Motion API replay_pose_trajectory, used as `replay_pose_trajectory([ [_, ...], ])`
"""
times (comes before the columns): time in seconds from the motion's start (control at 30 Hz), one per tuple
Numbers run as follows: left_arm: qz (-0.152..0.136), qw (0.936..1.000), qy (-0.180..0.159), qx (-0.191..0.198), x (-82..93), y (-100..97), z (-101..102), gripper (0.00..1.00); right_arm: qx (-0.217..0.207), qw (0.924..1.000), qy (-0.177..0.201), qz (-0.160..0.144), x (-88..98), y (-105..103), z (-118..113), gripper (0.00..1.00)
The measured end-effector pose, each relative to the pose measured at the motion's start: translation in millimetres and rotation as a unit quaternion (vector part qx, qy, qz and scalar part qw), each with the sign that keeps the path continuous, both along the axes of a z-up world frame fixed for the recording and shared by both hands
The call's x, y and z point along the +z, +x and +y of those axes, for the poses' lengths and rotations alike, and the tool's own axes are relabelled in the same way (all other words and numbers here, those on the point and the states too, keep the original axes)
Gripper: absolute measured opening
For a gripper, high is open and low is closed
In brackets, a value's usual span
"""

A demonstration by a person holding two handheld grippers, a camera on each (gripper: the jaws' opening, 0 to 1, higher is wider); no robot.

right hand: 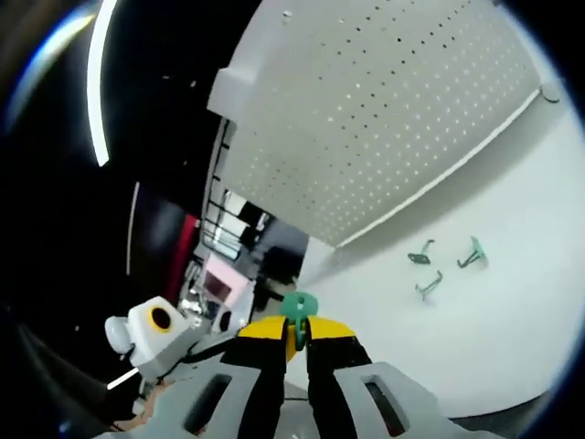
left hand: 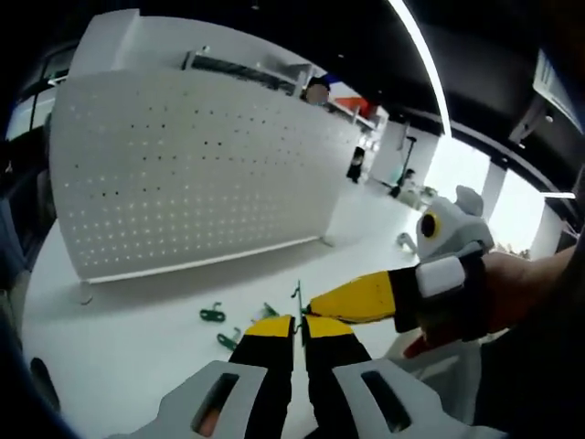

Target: Insert the hook assembly into the mounting plate slot until the hook locks in place.

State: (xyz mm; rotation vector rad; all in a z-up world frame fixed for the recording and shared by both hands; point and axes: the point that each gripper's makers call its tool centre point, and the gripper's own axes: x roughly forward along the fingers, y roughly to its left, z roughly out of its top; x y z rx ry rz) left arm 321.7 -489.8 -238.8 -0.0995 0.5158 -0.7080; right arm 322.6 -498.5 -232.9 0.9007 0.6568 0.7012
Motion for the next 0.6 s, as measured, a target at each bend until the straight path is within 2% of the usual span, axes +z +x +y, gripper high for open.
replay_pose_trajectory([
  [0.2, -0.011, 0.9999, 0.004, 0.004, 3.7, 2.1, 0.6, 0.04, -0.017, 0.9979, 0.045, 0.042, 1.6, 0.6, -1.3, 0.01],
  [0.6, -0.022, 0.9996, 0.016, -0.003, 5.6, 1.5, -1.4, 0.04, -0.012, 0.9987, 0.039, 0.03, 3.4, -0.1, -2.1, 0.01],
])
